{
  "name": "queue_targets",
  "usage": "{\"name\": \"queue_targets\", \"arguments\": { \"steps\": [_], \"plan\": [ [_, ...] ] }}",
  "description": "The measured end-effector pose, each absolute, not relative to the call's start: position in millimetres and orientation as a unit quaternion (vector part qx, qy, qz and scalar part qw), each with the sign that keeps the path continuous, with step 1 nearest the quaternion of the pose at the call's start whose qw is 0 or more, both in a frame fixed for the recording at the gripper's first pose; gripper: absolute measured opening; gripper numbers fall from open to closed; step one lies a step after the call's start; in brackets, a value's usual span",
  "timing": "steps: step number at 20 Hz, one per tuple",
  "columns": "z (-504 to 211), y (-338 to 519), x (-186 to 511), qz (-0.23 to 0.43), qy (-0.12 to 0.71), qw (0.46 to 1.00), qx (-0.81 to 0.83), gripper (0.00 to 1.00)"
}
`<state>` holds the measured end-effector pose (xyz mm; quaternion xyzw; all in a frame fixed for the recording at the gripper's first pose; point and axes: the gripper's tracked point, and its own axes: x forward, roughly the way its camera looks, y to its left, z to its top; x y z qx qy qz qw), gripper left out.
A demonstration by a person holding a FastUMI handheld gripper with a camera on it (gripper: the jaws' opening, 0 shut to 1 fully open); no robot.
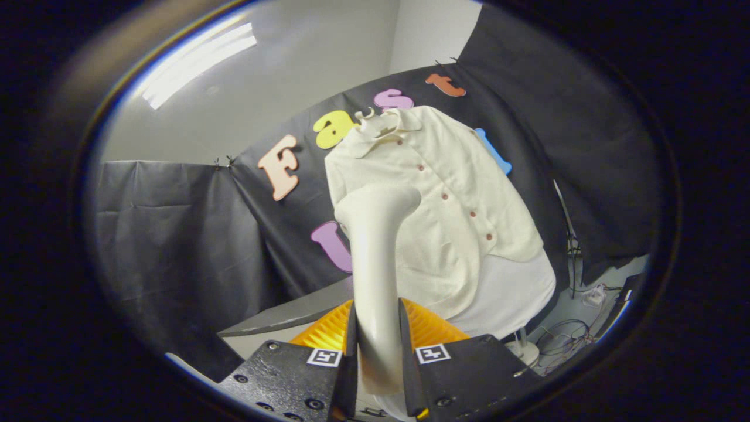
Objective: Iron the clothes twice with a garment steamer, once on the left side and once on the right side.
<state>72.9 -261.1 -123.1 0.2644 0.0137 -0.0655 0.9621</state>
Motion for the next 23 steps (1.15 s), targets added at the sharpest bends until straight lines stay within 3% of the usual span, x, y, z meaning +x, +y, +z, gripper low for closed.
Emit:
{"name": "queue_targets", "arguments": {
  "steps": [11,23],
  "plan": [
    [-48,-72,34,0.008,-0.007,0.981,0.194,0.31],
    [-39,5,11,0.016,0.011,0.989,0.147,0.31]
  ]
}}
